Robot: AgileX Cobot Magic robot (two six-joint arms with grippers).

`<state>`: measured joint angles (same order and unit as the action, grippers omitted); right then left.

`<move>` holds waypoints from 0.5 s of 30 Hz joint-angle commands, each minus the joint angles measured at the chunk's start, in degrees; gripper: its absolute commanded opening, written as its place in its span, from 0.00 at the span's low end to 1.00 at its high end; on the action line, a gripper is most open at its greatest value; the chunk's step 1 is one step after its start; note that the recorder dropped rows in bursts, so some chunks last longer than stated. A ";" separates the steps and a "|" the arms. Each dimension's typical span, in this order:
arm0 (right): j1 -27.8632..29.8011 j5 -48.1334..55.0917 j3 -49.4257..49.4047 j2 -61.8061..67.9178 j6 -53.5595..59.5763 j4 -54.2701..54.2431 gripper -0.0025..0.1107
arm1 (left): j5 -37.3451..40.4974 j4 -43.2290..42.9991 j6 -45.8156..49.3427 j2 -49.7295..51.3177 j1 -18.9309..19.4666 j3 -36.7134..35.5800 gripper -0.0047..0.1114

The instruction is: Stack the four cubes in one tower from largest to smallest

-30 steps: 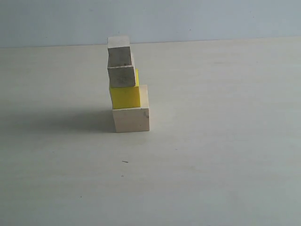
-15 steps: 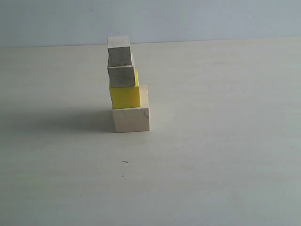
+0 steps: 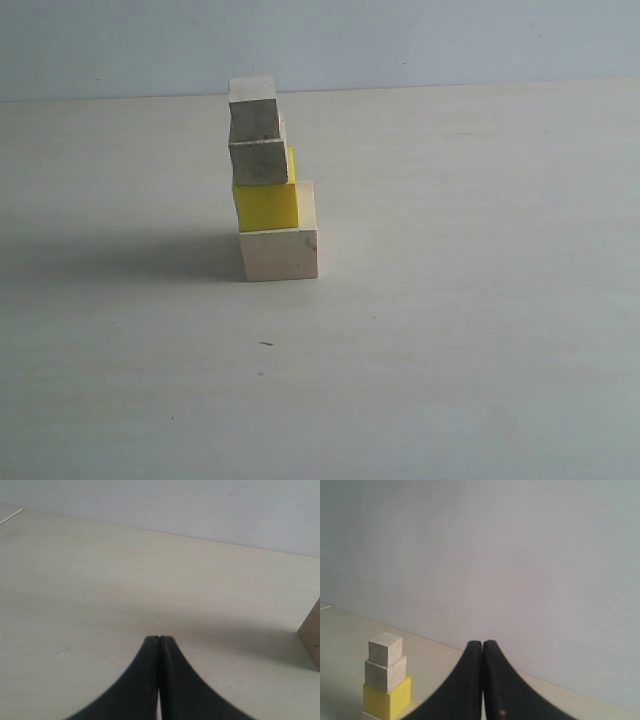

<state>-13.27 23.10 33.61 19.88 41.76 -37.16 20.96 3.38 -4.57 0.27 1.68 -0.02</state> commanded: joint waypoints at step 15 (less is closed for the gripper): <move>13.43 2.09 -11.00 -9.74 -15.77 16.89 0.02 | -0.28 0.03 0.09 -0.27 -0.41 0.02 0.04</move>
<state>-0.19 26.36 25.60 10.33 26.73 -21.51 20.96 3.38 -4.57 0.27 1.68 -0.02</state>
